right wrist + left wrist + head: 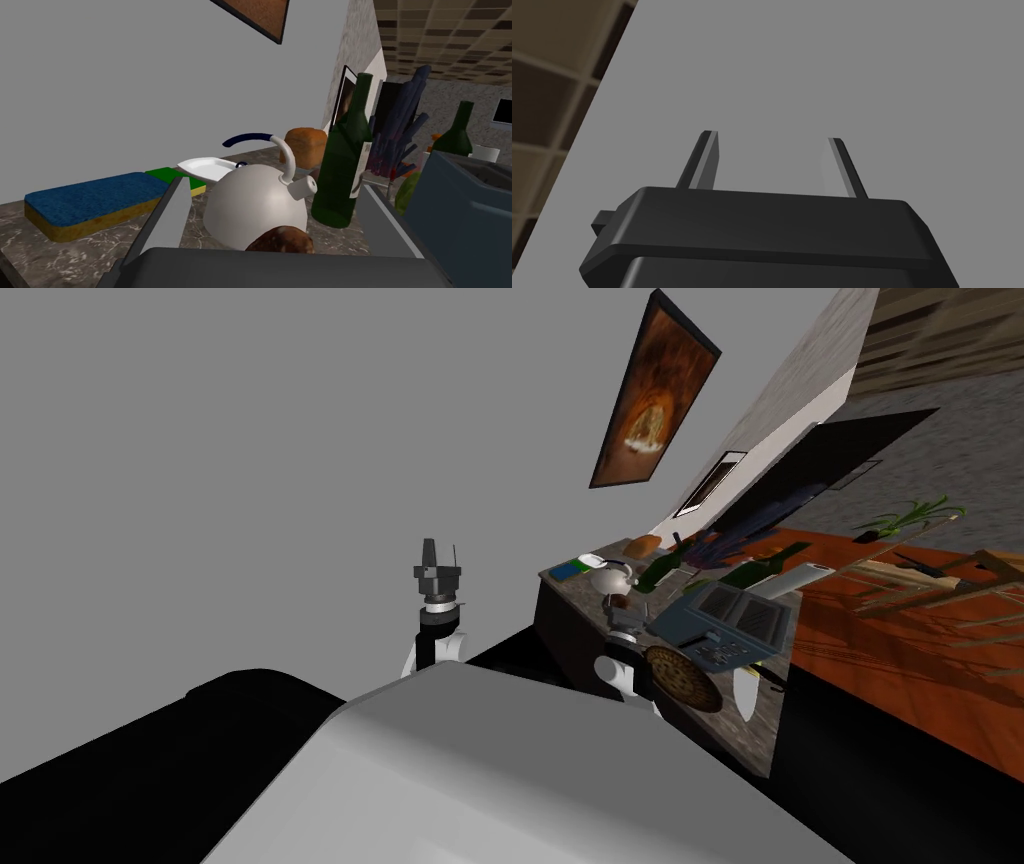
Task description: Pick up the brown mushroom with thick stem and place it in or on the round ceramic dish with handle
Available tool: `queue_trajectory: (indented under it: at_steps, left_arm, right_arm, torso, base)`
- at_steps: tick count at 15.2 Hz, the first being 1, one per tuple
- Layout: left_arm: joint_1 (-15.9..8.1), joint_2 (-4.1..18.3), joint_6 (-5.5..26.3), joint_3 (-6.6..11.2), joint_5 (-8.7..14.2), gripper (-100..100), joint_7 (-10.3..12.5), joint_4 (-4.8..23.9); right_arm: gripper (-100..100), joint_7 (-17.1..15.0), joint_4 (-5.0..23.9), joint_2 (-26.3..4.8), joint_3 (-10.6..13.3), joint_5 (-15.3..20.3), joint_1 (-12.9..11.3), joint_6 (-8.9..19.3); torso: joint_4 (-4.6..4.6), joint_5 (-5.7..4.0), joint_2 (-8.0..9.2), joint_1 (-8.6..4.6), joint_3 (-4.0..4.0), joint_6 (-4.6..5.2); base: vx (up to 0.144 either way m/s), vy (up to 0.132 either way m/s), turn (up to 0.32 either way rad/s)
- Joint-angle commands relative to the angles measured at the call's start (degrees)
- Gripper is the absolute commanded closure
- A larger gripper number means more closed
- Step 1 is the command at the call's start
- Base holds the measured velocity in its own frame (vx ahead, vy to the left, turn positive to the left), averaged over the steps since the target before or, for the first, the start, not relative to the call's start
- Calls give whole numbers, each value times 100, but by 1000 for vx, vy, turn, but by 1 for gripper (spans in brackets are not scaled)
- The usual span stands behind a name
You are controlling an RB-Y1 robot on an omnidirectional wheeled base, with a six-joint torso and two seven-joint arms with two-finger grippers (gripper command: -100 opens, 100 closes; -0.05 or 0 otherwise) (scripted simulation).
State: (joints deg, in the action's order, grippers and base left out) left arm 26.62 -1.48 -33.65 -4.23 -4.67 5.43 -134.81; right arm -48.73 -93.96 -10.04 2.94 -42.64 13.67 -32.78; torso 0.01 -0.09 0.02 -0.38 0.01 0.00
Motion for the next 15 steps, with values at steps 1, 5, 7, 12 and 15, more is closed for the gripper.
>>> queue_trajectory:
  at_steps: [1,5,7,12,15]
  left_arm:
    - [0,0,0,0,0,0,0,0]
    - [0,0,0,0,0,0,0,0]
    - [0,0,0,0,0,0,0,0]
    - [1,0,0,0,0,0,0,0]
    - [1,0,0,0,0,0,0,0]
  right_arm:
    - [-100,-158,58,11,-21,-59,-34,7]
    - [-100,-623,434,71,-101,-307,-226,-33]
    - [-100,-840,615,109,-143,-418,-317,-48]
    - [-100,-1415,1120,250,-274,-692,-568,-74]
    - [-100,-1718,1417,368,-358,-828,-704,-75]
  torso:
    - [0,0,0,0,0,0]
    - [-1,0,-5,3,-3,-1]
    - [-2,0,-6,1,-4,0]
    - [-3,-1,-13,-4,-7,1]
    - [-3,-1,-15,-2,-9,1]
  base:
    - [-30,-32,37]
    - [-32,-35,123]
    - [-30,-42,118]
    - [-19,-49,91]
    - [-13,-49,77]
